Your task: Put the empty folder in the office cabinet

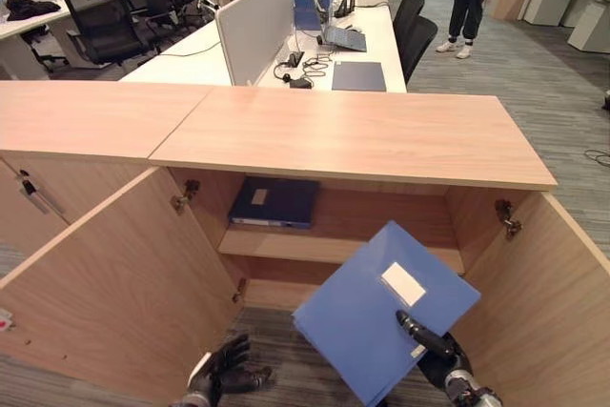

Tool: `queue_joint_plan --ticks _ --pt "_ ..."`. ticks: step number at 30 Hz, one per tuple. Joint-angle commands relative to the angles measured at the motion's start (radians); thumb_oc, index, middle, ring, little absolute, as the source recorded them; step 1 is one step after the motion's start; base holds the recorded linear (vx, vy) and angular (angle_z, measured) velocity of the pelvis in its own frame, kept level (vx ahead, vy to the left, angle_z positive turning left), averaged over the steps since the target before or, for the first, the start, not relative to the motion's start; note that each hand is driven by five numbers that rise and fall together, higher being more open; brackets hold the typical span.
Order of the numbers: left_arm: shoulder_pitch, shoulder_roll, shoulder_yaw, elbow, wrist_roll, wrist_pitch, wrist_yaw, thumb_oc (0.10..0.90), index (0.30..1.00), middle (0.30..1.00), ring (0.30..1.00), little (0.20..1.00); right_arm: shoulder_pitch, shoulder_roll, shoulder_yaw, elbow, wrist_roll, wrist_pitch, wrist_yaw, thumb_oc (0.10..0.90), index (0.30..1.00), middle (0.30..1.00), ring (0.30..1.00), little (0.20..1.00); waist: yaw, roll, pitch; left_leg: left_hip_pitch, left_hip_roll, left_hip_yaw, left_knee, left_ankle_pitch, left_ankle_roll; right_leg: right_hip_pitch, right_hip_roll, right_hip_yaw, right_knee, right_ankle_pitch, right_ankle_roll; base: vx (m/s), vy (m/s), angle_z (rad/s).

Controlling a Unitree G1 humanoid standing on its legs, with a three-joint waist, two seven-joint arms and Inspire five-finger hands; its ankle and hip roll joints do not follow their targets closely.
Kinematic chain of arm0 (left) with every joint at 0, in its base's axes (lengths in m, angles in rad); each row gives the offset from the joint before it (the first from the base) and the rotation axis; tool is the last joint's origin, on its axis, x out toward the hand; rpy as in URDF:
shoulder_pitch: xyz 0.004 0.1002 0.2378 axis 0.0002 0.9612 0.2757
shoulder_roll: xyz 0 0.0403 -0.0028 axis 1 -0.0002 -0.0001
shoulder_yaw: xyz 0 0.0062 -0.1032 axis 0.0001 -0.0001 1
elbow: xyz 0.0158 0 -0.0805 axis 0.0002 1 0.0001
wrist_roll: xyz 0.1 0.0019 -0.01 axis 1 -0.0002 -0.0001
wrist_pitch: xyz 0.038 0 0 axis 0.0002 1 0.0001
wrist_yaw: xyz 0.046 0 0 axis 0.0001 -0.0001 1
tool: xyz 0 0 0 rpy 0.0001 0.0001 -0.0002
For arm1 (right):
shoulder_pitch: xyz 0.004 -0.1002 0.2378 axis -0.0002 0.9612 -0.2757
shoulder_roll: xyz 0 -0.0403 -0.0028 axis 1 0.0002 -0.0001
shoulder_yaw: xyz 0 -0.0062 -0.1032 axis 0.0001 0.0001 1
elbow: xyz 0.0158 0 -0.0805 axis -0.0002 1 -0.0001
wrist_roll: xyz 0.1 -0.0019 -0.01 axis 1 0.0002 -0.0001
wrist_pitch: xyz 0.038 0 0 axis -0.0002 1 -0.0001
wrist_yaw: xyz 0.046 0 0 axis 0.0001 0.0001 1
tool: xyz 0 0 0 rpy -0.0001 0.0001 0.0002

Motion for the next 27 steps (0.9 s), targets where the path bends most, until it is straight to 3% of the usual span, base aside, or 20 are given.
queue_joint_plan --ticks 1,5,7,9,10,12,13,14,15,16,19,23,25,27 --pt "-0.120 0.027 0.006 0.047 0.024 -0.059 0.052 0.800 0.900 0.900 0.900 0.900 -0.126 0.021 -0.077 -0.074 0.099 -0.132 0.019 0.400 0.300 0.300 0.300 0.300 -0.013 0.001 0.052 0.053 0.042 0.006 0.021 -0.062 -0.051 0.103 -0.006 0.042 0.060 -0.224 0.053 -0.03 -0.069 -0.01" --pt "-0.146 0.003 0.001 0.131 -0.012 -0.055 0.086 0.800 0.900 0.900 0.900 0.900 -0.149 0.014 -0.089 -0.051 0.124 -0.166 -0.021 0.400 0.300 0.300 0.300 0.300 -0.018 0.000 0.089 -0.059 0.059 -0.009 0.221 -0.051 -0.083 0.110 -0.005 0.045 0.056 -0.240 0.023 -0.07 -0.068 0.05" --pt "-0.161 -0.007 0.006 0.184 -0.031 -0.054 0.102 0.800 0.900 0.900 0.900 0.900 -0.157 0.011 -0.094 -0.046 0.130 -0.166 -0.033 0.400 0.300 0.300 0.300 0.300 -0.013 -0.006 0.118 -0.145 0.059 -0.045 0.362 0.022 -0.106 0.136 -0.004 0.049 0.043 -0.241 0.002 -0.02 -0.063 0.20" --pt "-0.168 -0.009 0.006 0.207 -0.030 -0.056 0.110 0.800 0.900 0.900 0.900 0.900 -0.161 0.004 -0.091 -0.036 0.131 -0.167 -0.038 0.400 0.300 0.300 0.300 0.300 -0.012 -0.008 0.128 -0.183 0.056 -0.063 0.419 0.051 -0.112 0.147 -0.003 0.042 0.037 -0.248 -0.006 0.05 -0.021 0.20" --pt "-0.173 -0.017 0.007 0.244 -0.024 -0.049 0.113 0.800 0.900 0.900 0.900 0.900 -0.161 -0.003 -0.093 -0.031 0.132 -0.167 -0.048 0.400 0.300 0.300 0.300 0.300 -0.008 -0.011 0.140 -0.255 0.072 -0.048 0.420 0.074 -0.105 0.168 -0.010 0.031 0.033 -0.265 -0.005 0.16 0.027 0.23" --pt "-0.166 -0.021 0.000 0.278 0.000 -0.046 0.114 0.800 0.900 0.900 0.900 0.900 -0.173 -0.008 -0.089 -0.021 0.126 -0.170 -0.055 0.400 0.300 0.300 0.300 0.300 0.007 -0.013 0.136 -0.281 0.088 -0.012 0.325 0.047 -0.084 0.178 -0.016 0.028 0.032 -0.275 0.007 0.22 0.078 0.27" --pt "-0.164 -0.024 -0.004 0.296 0.012 -0.046 0.113 0.800 0.900 0.900 0.900 0.900 -0.177 -0.011 -0.083 -0.021 0.123 -0.172 -0.056 0.400 0.300 0.300 0.300 0.300 0.022 -0.014 0.138 -0.296 0.090 -0.004 0.274 0.068 -0.077 0.184 -0.021 0.033 0.030 -0.282 0.014 0.31 0.157 0.10" --pt "-0.162 -0.028 -0.010 0.329 0.026 -0.041 0.120 0.800 0.900 0.900 0.900 0.900 -0.189 -0.025 -0.064 -0.012 0.112 -0.173 -0.059 0.400 0.300 0.300 0.300 0.300 0.053 -0.002 0.142 -0.345 0.098 -0.016 0.150 0.107 -0.079 0.202 -0.016 0.044 0.023 -0.301 0.026 0.26 0.128 -0.16" --pt "-0.162 -0.028 -0.010 0.331 0.027 -0.042 0.120 0.800 0.900 0.900 0.900 0.900 -0.189 -0.025 -0.064 -0.012 0.112 -0.174 -0.059 0.400 0.300 0.300 0.300 0.300 0.054 -0.006 0.144 -0.335 0.093 -0.011 0.139 0.111 -0.079 0.205 -0.021 0.045 0.024 -0.304 0.026 0.35 0.159 -0.61" --pt "-0.166 -0.034 -0.006 0.384 0.034 -0.041 0.138 0.800 0.900 0.900 0.900 0.900 -0.201 -0.032 -0.045 0.008 0.107 -0.172 -0.067 0.400 0.300 0.300 0.300 0.300 0.081 -0.007 0.150 -0.380 0.093 -0.046 0.056 0.118 -0.094 0.227 -0.025 0.070 0.013 -0.322 0.035 0.20 0.067 -0.47" --pt "-0.161 -0.035 0.003 0.449 0.057 -0.034 0.155 0.800 0.900 0.900 0.900 0.900 -0.210 -0.038 -0.026 0.042 0.101 -0.155 -0.068 0.400 0.300 0.300 0.300 0.300 0.105 -0.007 0.148 -0.426 0.105 -0.060 0.025 0.136 -0.113 0.267 -0.038 0.120 0.008 -0.366 0.047 0.38 0.210 -0.01" --pt "-0.120 -0.020 0.010 0.478 0.118 -0.025 0.154 0.800 0.900 0.900 0.900 0.900 -0.206 -0.031 -0.006 0.065 0.083 -0.129 -0.056 0.400 0.300 0.300 0.300 0.300 0.144 -0.014 0.113 -0.434 0.109 -0.065 0.037 0.176 -0.107 0.310 -0.078 0.176 0.008 -0.394 0.075 0.41 0.281 -0.47" --pt "-0.122 0.003 0.001 0.475 0.143 -0.025 0.149 0.800 0.900 0.900 0.900 0.900 -0.211 -0.016 0.003 0.090 0.055 -0.117 -0.055 0.400 0.300 0.300 0.300 0.300 0.160 -0.039 0.096 -0.446 0.085 -0.044 0.106 0.180 -0.076 0.280 -0.138 0.191 0.089 -0.374 0.112 0.38 0.284 -0.66" --pt "-0.125 0.012 -0.002 0.473 0.151 -0.023 0.150 0.800 0.900 0.900 0.900 0.900 -0.213 -0.010 0.003 0.102 0.053 -0.120 -0.056 0.400 0.300 0.300 0.300 0.300 0.164 -0.051 0.091 -0.443 0.070 -0.032 0.122 0.159 -0.058 0.245 -0.156 0.202 0.138 -0.348 0.127 0.27 0.204 -0.77"
